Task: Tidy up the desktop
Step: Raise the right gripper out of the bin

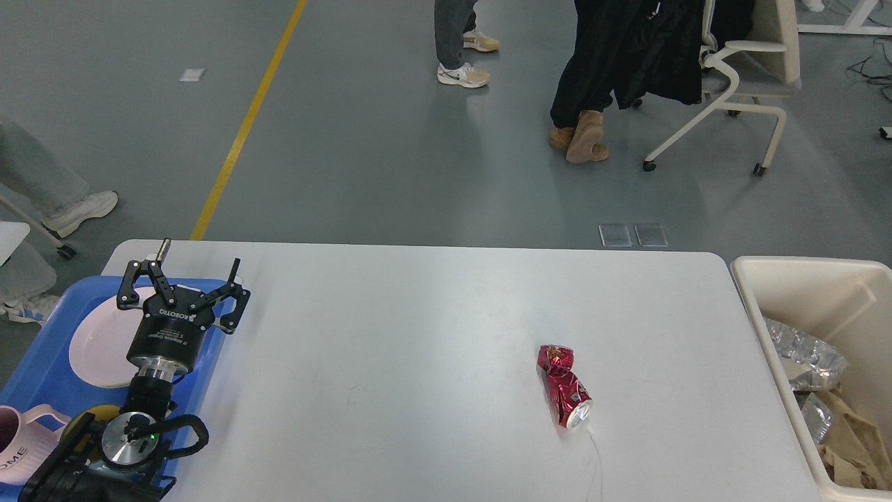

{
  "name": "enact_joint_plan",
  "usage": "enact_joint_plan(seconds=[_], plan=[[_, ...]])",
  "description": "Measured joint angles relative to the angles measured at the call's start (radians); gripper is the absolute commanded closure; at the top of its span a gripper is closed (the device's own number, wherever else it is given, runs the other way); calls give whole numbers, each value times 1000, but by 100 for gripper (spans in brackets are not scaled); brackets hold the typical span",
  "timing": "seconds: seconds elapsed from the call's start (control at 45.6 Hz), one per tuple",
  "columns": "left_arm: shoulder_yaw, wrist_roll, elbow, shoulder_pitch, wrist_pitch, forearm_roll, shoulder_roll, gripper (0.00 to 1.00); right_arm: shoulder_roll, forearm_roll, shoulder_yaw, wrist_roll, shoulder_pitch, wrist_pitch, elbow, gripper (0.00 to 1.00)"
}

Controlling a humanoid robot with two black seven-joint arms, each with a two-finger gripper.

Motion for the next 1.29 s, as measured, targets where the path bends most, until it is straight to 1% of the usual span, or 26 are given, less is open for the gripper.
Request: enact_joint_plan(seconds=[0.132,0.241,0.307,0.439,0.526,0.614,0.768,1.119,1.14,1.162,1.206,1.228,1.25,1.294], plan=[[0,0,0,0,0,0,0,4,37,5,208,0,-351,-180,-153,100],[0,0,0,0,0,0,0,4,128,15,367,-5,-624,-311,-315,100],[1,0,0,0,-1,0,0,4,202,16,440,-24,-769,-347,-444,100],[1,0,0,0,-1,0,0,4,367,18,546,-71,-1007,-368,-733,100],[1,0,0,0,-1,0,0,4,461,18,592,-88,-1118,-376,-860,100],[1,0,0,0,-1,0,0,4,525,18,623,-101,-1179,-387,-913,100],[1,0,0,0,-1,0,0,4,558,17,634,-117,-1208,-412,-921,100],[1,0,0,0,0,0,0,4,572,18,638,-121,-1222,-419,-922,100],[1,0,0,0,0,0,0,4,573,18,638,-121,-1222,-419,-922,98],[1,0,0,0,0,0,0,4,574,18,638,-121,-1222,-419,-922,85],[1,0,0,0,0,0,0,4,576,18,637,-121,-1222,-422,-922,51],[1,0,0,0,0,0,0,4,577,18,637,-121,-1222,-426,-923,38],[1,0,0,0,0,0,0,4,578,18,636,-121,-1222,-432,-923,30],[1,0,0,0,0,0,0,4,579,18,635,-120,-1222,-454,-925,19]])
